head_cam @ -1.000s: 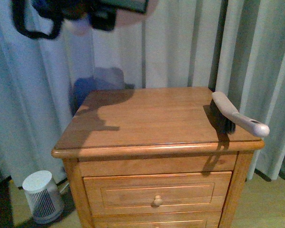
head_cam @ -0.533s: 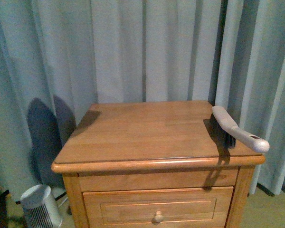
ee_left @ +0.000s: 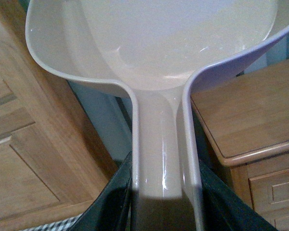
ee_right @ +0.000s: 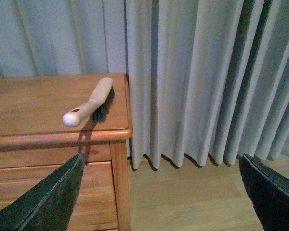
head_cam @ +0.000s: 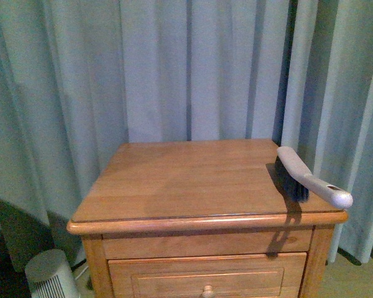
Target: Clean up trash
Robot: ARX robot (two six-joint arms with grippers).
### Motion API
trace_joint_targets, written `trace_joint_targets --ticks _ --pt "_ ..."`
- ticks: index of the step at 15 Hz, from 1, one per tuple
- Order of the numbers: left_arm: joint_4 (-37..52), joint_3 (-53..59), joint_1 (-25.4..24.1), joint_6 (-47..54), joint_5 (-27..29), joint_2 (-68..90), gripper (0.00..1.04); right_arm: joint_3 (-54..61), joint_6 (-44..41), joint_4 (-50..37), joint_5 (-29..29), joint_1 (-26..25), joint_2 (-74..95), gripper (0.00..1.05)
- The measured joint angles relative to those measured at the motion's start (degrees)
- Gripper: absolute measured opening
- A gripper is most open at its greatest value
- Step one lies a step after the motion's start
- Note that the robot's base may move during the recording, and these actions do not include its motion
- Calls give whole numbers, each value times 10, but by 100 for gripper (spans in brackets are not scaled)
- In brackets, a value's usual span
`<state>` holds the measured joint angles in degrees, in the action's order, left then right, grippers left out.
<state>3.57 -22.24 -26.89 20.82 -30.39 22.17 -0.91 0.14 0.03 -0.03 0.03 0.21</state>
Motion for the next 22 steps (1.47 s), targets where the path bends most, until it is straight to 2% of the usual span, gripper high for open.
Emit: trace_joint_targets --ticks 2,3,4,5,6,7,10,12,15,17,22 --pt "-10 16 -34 -2 -27 -13 28 0 0 0 0 0 0 97" --pt "-10 18 -37 -3 -28 -13 28 0 -11 -9 38 10 6 97" --pt "-10 18 -38 -3 -28 -13 28 -1 -53 -53 181 60 40 97" --pt "-10 18 -38 -4 -28 -13 28 -4 -83 -80 296 104 86 97" --pt "-10 18 -39 -4 -30 -16 28 -25 -87 -83 383 130 166 97" --pt "-10 18 -39 -4 -30 -15 28 -73 -61 -77 365 133 269 97" --pt "-10 18 -39 -4 -31 -16 28 -318 59 -6 207 132 567 97" --pt "-10 18 -39 -5 -30 -16 28 -475 115 75 156 143 725 97" --pt "-10 18 -39 -5 -30 -16 28 -681 194 191 125 165 902 97" --pt "-10 18 -39 -5 -30 -16 28 -760 235 237 113 176 987 97" --pt "-10 18 -39 -5 -31 -15 28 -779 289 235 94 179 1086 97"
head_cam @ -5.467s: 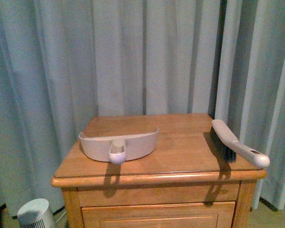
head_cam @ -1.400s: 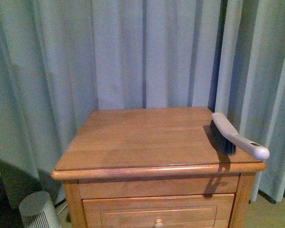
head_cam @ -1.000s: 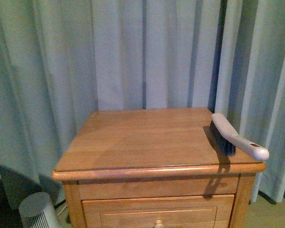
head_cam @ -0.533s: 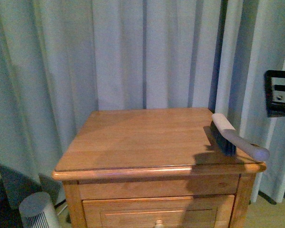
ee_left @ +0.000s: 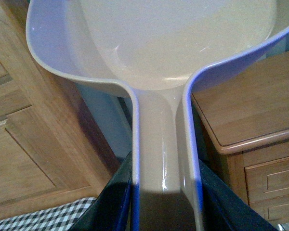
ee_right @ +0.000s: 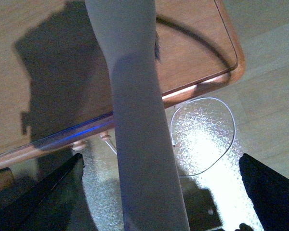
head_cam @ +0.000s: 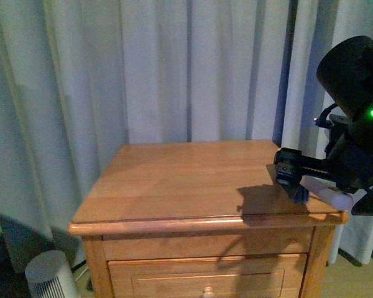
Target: Clean up trash
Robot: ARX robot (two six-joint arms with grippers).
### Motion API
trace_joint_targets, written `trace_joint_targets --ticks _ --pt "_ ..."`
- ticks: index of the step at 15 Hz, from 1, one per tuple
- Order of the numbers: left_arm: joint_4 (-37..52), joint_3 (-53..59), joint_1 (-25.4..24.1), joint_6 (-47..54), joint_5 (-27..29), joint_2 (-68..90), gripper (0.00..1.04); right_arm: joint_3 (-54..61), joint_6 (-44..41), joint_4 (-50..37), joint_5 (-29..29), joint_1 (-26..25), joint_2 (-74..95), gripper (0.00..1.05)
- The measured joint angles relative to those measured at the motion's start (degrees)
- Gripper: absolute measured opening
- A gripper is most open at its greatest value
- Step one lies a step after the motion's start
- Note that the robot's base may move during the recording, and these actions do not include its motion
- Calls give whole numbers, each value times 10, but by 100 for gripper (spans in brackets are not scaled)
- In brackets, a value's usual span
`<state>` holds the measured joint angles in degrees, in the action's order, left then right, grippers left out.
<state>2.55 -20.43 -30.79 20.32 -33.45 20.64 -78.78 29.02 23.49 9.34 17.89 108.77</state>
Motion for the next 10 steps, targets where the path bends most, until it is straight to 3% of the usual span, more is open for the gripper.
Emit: trace_joint_targets --ticks 1,5,10 --pt "0 0 0 0 0 0 28 8 3 -17 -3 -3 3 19" --pt "0 0 0 0 0 0 28 24 -9 -41 8 -4 -9 19" --pt "0 0 0 0 0 0 28 87 -65 -122 63 -2 -75 19"
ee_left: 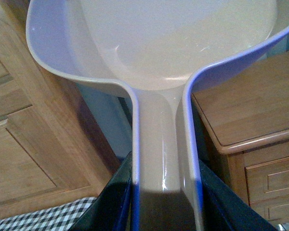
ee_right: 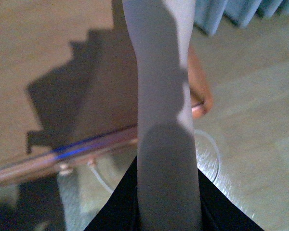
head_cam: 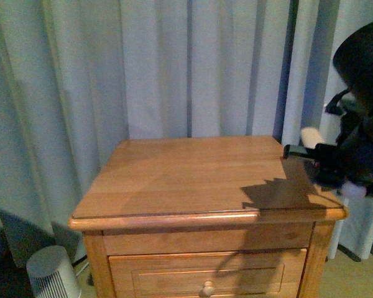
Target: Clean up trash
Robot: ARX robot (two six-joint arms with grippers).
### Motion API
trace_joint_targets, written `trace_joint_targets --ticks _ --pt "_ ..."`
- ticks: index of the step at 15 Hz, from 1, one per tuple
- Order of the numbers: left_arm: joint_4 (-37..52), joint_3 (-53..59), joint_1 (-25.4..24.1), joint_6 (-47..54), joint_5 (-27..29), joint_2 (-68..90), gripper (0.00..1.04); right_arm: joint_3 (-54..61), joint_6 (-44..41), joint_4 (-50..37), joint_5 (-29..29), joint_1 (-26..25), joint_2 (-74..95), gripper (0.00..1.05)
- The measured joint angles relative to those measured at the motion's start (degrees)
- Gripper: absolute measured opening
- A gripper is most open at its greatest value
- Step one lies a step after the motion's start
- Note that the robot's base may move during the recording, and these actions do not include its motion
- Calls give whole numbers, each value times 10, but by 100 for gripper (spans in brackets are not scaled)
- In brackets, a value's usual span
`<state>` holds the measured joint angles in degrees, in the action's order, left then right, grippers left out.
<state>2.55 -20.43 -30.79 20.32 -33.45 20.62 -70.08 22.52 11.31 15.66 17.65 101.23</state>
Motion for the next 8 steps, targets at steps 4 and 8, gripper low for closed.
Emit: trace_joint_targets --ticks 4,8 --pt "0 0 0 0 0 0 28 49 -53 -75 27 2 -71 19" --pt "0 0 0 0 0 0 28 133 -120 -170 25 7 -174 19"
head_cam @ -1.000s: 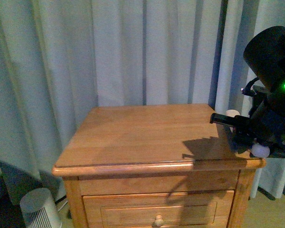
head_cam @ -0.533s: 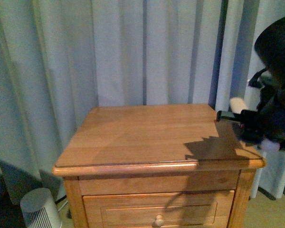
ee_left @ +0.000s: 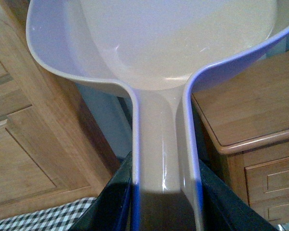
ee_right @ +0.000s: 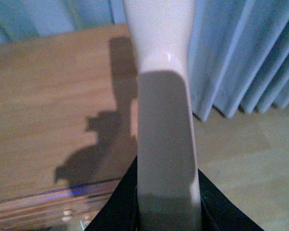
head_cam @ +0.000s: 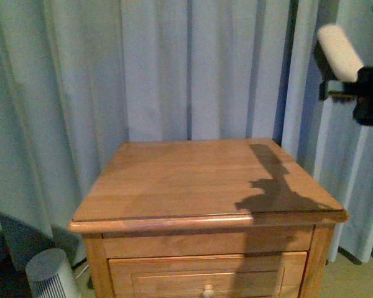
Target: Clean up trash
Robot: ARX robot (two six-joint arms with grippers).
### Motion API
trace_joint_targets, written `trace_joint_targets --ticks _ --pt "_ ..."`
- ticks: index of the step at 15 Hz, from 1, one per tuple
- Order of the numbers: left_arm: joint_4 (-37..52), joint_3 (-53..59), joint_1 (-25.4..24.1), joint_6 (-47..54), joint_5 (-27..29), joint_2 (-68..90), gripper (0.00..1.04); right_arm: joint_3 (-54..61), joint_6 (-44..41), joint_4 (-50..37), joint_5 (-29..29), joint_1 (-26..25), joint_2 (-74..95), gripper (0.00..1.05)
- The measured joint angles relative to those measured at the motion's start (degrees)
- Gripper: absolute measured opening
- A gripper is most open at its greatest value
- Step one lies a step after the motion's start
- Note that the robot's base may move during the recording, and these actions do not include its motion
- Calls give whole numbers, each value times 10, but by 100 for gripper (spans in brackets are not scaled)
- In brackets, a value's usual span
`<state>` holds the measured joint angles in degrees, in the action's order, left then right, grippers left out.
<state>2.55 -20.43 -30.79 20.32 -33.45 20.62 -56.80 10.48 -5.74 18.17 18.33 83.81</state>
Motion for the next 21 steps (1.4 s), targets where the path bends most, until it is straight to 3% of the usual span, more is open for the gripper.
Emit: trace_joint_targets --ticks 1,3,9,15,21 --pt "0 0 0 0 0 0 28 72 -34 -57 0 5 -74 19" --pt "0 0 0 0 0 0 28 203 -83 -89 16 13 -214 19" --pt "0 0 0 0 0 0 28 357 -121 -17 107 26 -544 19" --pt "0 0 0 0 0 0 28 377 -111 -6 152 51 -576 19" --pt "0 0 -1 0 1 0 28 377 -105 -5 149 53 -576 19"
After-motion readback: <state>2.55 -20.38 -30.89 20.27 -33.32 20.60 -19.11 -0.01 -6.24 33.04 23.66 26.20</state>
